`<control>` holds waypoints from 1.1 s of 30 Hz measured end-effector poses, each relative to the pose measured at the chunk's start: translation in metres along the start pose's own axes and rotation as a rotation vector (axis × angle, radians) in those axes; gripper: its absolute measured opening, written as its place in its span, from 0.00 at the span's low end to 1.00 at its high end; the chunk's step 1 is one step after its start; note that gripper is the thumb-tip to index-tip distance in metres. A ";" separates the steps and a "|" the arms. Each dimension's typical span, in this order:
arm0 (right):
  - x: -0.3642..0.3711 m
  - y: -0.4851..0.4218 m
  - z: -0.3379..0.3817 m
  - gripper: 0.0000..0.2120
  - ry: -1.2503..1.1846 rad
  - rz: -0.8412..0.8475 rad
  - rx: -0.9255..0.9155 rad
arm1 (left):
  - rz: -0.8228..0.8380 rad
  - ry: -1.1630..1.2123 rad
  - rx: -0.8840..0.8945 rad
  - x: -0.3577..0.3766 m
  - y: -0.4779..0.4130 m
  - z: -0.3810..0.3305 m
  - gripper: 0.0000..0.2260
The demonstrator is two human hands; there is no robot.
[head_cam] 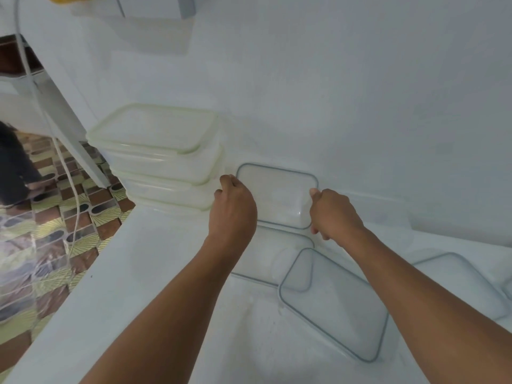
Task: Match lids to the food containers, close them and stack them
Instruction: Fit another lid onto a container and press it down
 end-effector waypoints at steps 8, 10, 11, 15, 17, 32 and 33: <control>-0.004 0.001 0.003 0.24 0.106 0.087 0.076 | 0.075 -0.105 0.022 0.000 0.007 -0.009 0.11; -0.003 0.004 0.006 0.20 0.127 0.069 0.070 | 0.061 -0.093 0.008 0.000 0.007 -0.009 0.11; -0.002 0.006 0.007 0.20 0.136 0.066 0.067 | 0.060 -0.075 -0.007 0.001 0.006 -0.008 0.12; -0.002 0.010 0.005 0.18 0.075 0.059 0.073 | 0.065 -0.024 -0.036 0.000 0.011 -0.005 0.13; -0.004 0.014 0.004 0.14 0.055 0.060 0.065 | 0.077 0.011 -0.039 -0.003 0.016 -0.004 0.13; -0.075 0.055 -0.053 0.10 -0.193 -0.309 -0.198 | 0.056 0.653 -0.094 -0.027 0.044 -0.029 0.11; -0.087 0.052 -0.063 0.11 -0.196 -0.353 -0.183 | 0.067 0.685 -0.102 -0.020 0.042 -0.037 0.12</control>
Point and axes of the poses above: each hand's wrist, its own y-axis away from the middle knuckle, its own x-axis out of the palm, z = x × y, the point moved 8 cm from there along -y, towards the middle knuckle, and after that the axes turned 3 degrees about x, right-handed, at the moved point
